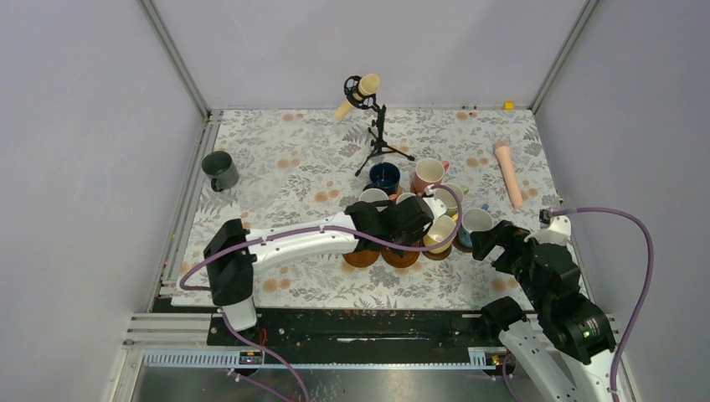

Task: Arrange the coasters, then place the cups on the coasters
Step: Place the cup on the coaster.

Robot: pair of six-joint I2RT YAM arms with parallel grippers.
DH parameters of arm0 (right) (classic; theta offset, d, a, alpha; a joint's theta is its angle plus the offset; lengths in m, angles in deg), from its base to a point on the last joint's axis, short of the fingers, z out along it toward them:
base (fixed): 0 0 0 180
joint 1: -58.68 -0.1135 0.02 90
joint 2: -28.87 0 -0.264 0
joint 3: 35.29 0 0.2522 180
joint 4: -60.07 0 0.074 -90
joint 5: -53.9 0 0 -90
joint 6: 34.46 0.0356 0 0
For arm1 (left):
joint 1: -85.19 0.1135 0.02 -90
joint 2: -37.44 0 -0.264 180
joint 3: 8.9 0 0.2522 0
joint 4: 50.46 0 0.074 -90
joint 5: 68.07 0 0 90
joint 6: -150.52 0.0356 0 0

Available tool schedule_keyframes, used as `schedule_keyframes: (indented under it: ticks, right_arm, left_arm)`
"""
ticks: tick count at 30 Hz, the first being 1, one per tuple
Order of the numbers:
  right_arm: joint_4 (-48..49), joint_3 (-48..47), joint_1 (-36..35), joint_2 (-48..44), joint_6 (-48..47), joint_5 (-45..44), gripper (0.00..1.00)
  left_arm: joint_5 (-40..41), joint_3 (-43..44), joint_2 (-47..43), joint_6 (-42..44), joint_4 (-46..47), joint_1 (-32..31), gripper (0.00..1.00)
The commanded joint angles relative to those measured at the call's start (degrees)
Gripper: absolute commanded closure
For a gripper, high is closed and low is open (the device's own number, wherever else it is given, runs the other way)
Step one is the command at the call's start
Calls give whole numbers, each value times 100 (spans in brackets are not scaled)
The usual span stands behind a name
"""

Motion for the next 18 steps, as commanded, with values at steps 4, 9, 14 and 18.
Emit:
schedule_keyframes:
  ticks: [4,9,14,18]
  right_arm:
    - [-10,-207,22,-74,79,-224,1]
    - [-7,-210,21,-72,79,-228,1]
    - [-9,-204,22,-121,34,-254,1]
    - [-14,-243,22,-142,11,-274,1]
  left_arm:
    - [-32,212,286,201,735,-6,100]
    - [-15,264,539,111,791,-6,100]
    - [14,286,658,99,854,-2,100]
    - [-52,300,702,80,933,-2,100]
